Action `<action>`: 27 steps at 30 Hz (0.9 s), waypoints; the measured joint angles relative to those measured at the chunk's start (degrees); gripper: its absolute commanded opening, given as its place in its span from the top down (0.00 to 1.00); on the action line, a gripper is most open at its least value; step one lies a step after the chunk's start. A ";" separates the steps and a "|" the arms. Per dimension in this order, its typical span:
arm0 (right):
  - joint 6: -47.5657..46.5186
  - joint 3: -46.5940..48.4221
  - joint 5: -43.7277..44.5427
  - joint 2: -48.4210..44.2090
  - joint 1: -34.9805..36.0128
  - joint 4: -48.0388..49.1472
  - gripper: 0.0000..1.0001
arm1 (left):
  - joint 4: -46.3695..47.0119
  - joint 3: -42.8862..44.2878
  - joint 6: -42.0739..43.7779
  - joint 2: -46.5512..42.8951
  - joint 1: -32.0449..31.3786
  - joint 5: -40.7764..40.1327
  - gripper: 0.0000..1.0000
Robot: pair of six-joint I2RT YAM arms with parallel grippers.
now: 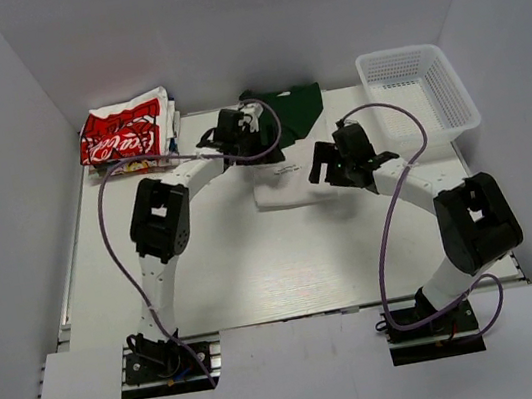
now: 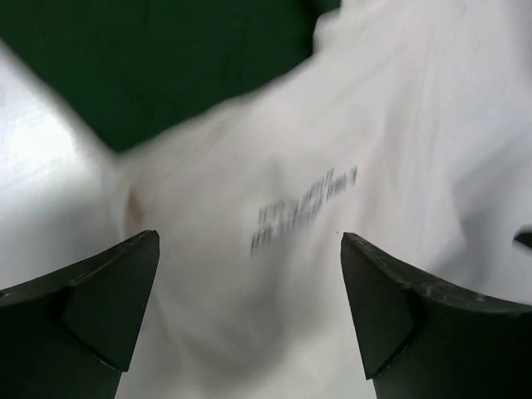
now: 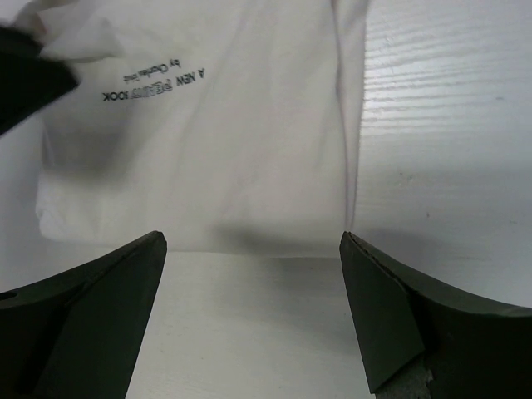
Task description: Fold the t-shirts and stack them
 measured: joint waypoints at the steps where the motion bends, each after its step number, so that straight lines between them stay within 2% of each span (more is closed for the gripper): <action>1: 0.57 -0.42 0.50 -0.17 -0.02 0.00 0.09 | 0.35 -4.85 -0.07 -3.34 0.00 -0.96 0.00; 5: 2.60 -2.08 1.57 -0.33 -0.61 -0.76 0.09 | 2.51 -23.04 -1.42 -17.44 -0.28 -4.90 0.00; 9: 3.89 -3.32 1.18 -0.33 -1.57 -1.11 0.09 | 5.29 -32.72 -3.56 -25.75 -0.39 -5.95 0.00; 12: 4.48 -4.07 -0.28 -0.26 -2.38 -0.90 0.09 | 7.58 -34.62 -4.85 -26.01 -0.39 -5.22 0.11; 21: 4.92 -5.88 -4.57 1.14 -3.76 1.20 0.09 | 8.11 -33.83 -5.42 -18.56 -0.31 -1.62 0.40; 23: 4.92 -7.04 -6.23 1.73 -4.02 1.75 0.14 | 7.58 -34.14 -5.07 -18.43 -0.37 -1.27 0.41; 24: 5.03 -7.52 -6.91 2.19 -4.13 1.92 0.16 | 7.61 -34.18 -4.90 -18.34 -0.46 -1.03 0.46; 27: 5.44 -7.78 -9.38 2.78 -4.42 3.85 0.18 | 7.80 -34.69 -4.42 -18.34 -0.61 -0.09 0.46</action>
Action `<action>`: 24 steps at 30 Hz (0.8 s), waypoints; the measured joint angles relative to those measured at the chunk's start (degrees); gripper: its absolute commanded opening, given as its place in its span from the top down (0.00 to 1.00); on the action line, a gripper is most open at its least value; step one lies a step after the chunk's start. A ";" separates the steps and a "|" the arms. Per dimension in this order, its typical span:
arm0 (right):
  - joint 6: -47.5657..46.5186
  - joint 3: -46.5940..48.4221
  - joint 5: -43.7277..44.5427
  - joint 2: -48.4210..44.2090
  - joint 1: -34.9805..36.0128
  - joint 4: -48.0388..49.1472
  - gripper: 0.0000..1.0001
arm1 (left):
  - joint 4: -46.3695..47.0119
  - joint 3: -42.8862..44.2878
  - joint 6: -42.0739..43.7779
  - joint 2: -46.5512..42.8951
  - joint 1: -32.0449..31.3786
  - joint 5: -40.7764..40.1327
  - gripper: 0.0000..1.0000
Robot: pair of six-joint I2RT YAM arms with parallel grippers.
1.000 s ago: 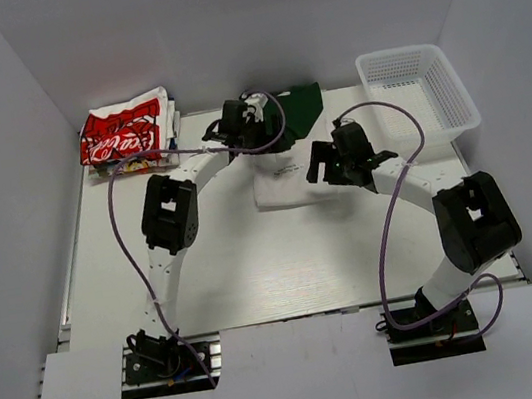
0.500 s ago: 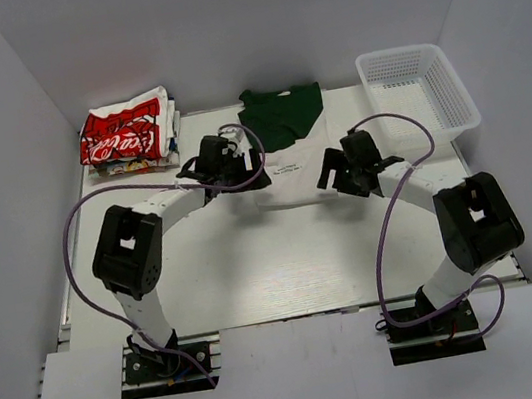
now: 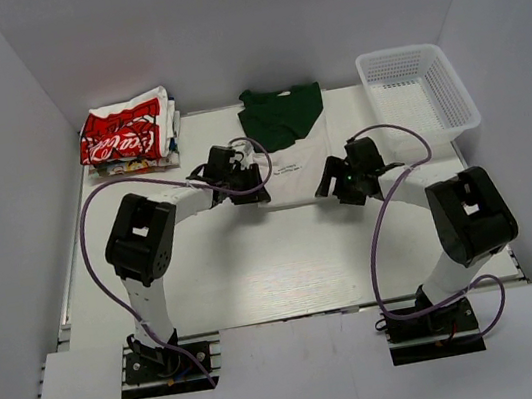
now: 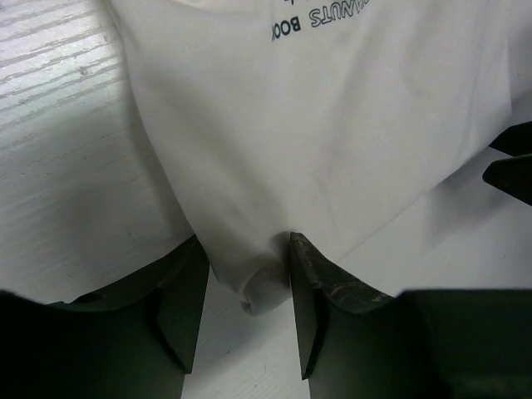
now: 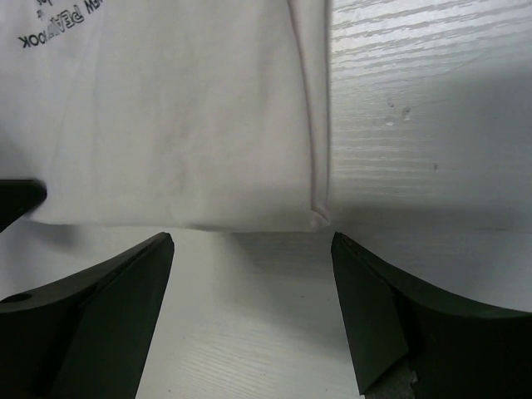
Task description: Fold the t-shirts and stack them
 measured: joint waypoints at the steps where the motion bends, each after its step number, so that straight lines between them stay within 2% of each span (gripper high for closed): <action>1: 0.13 -0.22 -0.63 0.09 -0.09 0.70 0.18 | 0.28 -0.26 0.09 0.00 -0.07 0.31 0.46; 8: 1.03 -1.05 -2.05 1.01 -0.11 4.70 0.24 | 2.62 -1.60 0.15 -0.20 -0.04 1.18 0.45; 9: 1.22 -1.03 -2.03 1.22 -0.11 5.22 0.26 | 2.64 -1.60 0.15 -0.20 -0.02 1.18 0.48; 10: 1.44 -1.01 -1.99 1.49 -0.11 5.64 0.26 | 2.62 -1.60 0.17 -0.20 -0.02 1.18 0.57; 11: 1.79 -0.94 -1.95 1.70 -0.11 5.95 0.28 | 2.58 -1.66 0.26 -0.20 -0.02 1.14 0.61; 14: 2.27 -0.94 -1.66 2.27 -0.13 6.40 0.48 | 2.16 -1.92 0.26 -0.02 0.07 1.36 0.77; 15: 2.58 -0.96 -1.44 2.40 -0.13 6.40 0.73 | 1.97 -1.92 0.22 0.11 0.07 1.49 0.81; 16: 2.60 -1.16 -1.18 2.47 -0.24 6.14 0.86 | 1.84 -1.92 0.28 0.13 0.09 1.73 0.91; 17: 2.97 -1.60 -1.18 2.51 -0.33 5.88 0.97 | 1.49 -1.95 0.17 0.13 0.07 1.95 0.96; 21: 2.47 -3.69 -2.25 0.57 -0.26 4.85 1.00 | 0.24 -3.02 0.46 -0.94 -0.31 4.72 1.00; 24: 1.33 -7.41 -3.78 -5.40 0.24 2.71 1.00 | -2.36 -6.16 0.46 -4.20 -1.07 6.95 1.00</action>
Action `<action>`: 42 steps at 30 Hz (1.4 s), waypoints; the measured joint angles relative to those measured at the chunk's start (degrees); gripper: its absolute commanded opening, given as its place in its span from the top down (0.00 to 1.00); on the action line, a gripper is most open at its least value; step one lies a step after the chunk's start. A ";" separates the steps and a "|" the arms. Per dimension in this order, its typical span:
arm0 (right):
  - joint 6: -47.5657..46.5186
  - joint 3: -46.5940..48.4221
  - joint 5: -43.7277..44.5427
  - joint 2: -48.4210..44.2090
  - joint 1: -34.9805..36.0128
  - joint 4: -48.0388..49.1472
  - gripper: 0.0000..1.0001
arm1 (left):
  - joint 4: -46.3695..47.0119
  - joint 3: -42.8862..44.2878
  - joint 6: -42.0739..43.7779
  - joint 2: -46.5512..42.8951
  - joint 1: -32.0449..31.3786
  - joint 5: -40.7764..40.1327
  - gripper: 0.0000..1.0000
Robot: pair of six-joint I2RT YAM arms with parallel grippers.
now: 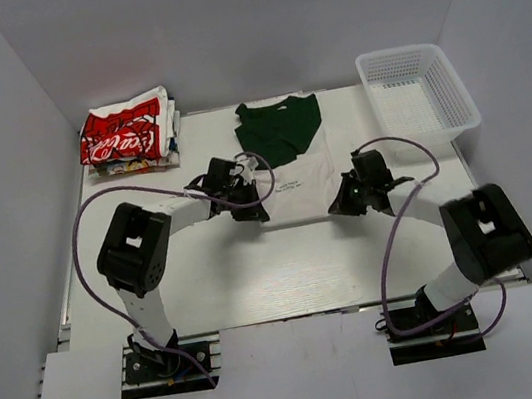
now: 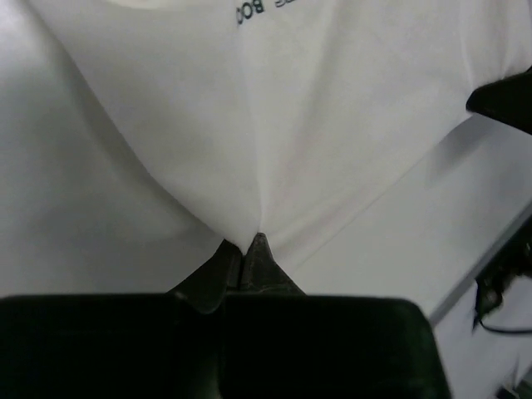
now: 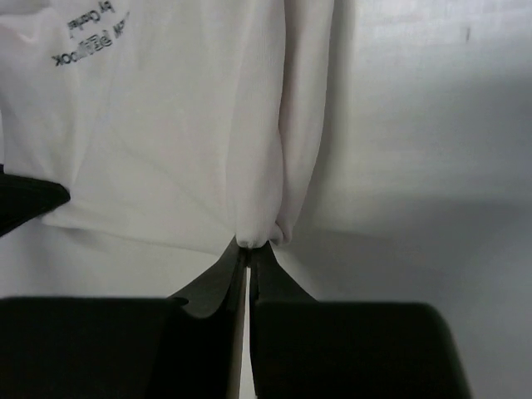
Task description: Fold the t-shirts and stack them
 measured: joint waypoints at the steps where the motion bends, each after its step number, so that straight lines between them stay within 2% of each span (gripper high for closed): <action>1: -0.35 -1.60 -0.57 -2.91 0.33 -1.14 1.00 | -1.20 -1.27 -0.07 -1.77 -0.50 0.59 1.00; 5: -1.53 -6.34 -2.27 -18.12 1.75 -9.35 1.00 | -6.45 -5.77 -0.87 -11.96 -2.95 3.56 0.99; 9: -2.16 -5.57 -3.28 -32.50 2.69 -17.59 1.00 | -8.83 -8.41 -4.02 -24.24 -5.57 6.78 0.99; 14: -2.67 0.59 -3.19 -40.26 3.89 -26.36 1.00 | -10.23 -8.22 -7.08 -35.23 -7.58 8.39 0.99; 17: -2.71 3.43 -3.23 -42.34 3.91 -28.26 1.00 | -11.43 -6.93 -8.09 -37.00 -8.20 8.04 0.99; 29: -2.60 10.25 -1.36 -34.27 3.89 -28.48 1.00 | -19.32 -1.57 -13.53 -34.88 -7.74 -3.21 1.00; 35: -2.60 15.65 -0.28 -24.33 3.87 -25.92 1.00 | -20.68 -0.50 -15.63 -32.96 -7.23 -8.37 1.00; 42: -2.99 23.02 1.14 -12.66 3.80 -24.26 1.00 | -22.40 3.87 -17.05 -26.27 -5.86 -13.79 1.00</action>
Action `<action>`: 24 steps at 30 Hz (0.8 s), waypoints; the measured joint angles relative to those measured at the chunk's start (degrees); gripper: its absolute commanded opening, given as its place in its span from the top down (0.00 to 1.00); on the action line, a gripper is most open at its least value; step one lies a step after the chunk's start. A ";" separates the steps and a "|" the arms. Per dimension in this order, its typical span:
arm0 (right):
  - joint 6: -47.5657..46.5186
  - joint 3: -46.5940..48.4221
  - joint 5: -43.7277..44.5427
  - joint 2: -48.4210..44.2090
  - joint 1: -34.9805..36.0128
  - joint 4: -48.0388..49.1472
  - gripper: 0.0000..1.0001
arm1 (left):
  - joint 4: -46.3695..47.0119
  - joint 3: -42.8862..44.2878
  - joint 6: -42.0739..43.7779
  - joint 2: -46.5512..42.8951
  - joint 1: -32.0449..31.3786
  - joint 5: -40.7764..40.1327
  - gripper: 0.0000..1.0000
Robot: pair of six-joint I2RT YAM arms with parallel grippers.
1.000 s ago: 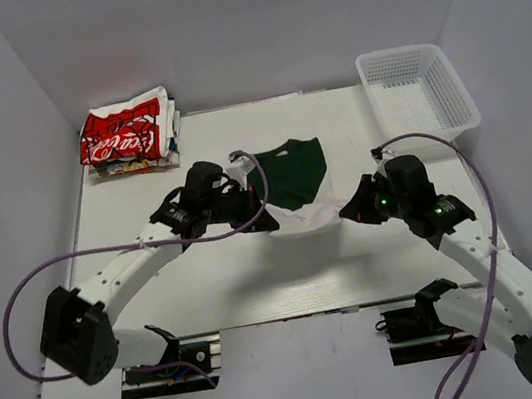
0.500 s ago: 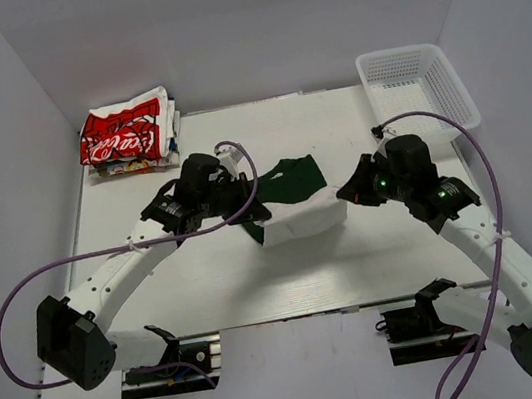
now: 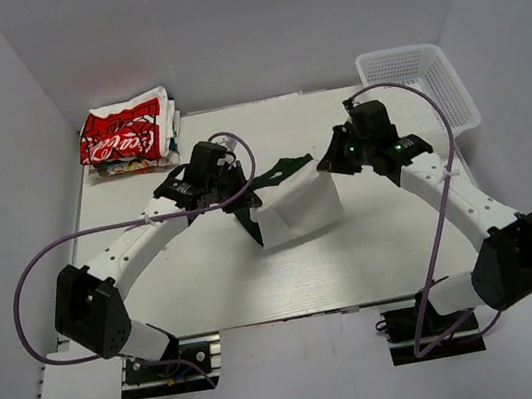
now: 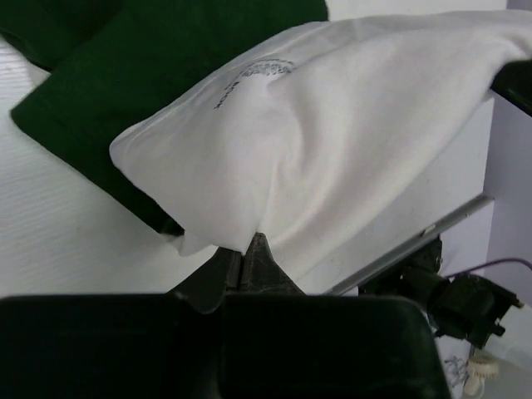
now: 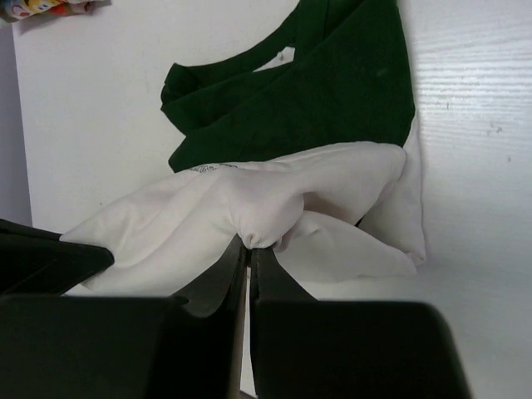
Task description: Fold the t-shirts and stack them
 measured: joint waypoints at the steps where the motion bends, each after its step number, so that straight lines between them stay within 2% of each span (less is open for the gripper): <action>1: -0.11 1.03 0.02 1.33 0.00 0.24 1.00 | 0.02 0.33 -0.20 0.85 0.48 -0.37 1.00; 11: -1.20 11.21 -0.57 15.72 -0.28 1.36 1.00 | 1.95 3.04 -1.53 7.52 7.67 -1.22 1.00; 18: -1.16 20.37 -0.76 28.41 -1.40 1.62 1.00 | 6.73 6.93 -1.46 18.82 12.13 3.08 1.00; 19: -1.16 21.62 -0.81 30.29 -1.53 1.53 1.00 | 7.10 8.07 -1.46 21.16 12.85 3.85 0.90; 20: -1.18 22.77 -0.87 32.00 -1.66 1.44 0.94 | 7.56 8.94 -1.40 23.08 13.42 4.33 0.81; 21: -1.11 24.20 -0.92 33.97 -1.77 1.44 0.76 | 8.00 9.84 -1.49 24.90 14.05 5.11 0.66; 22: -1.03 25.57 -0.87 35.78 -1.86 1.40 0.63 | 8.57 10.54 -1.27 26.51 14.69 5.73 0.48; 23: -1.11 27.23 -0.81 37.97 -1.95 1.53 0.47 | 9.07 11.10 -0.85 27.78 15.26 6.34 0.11; 24: -0.94 28.65 -0.81 39.85 -2.05 1.81 0.35 | 9.81 11.72 -0.68 29.09 15.96 7.17 0.00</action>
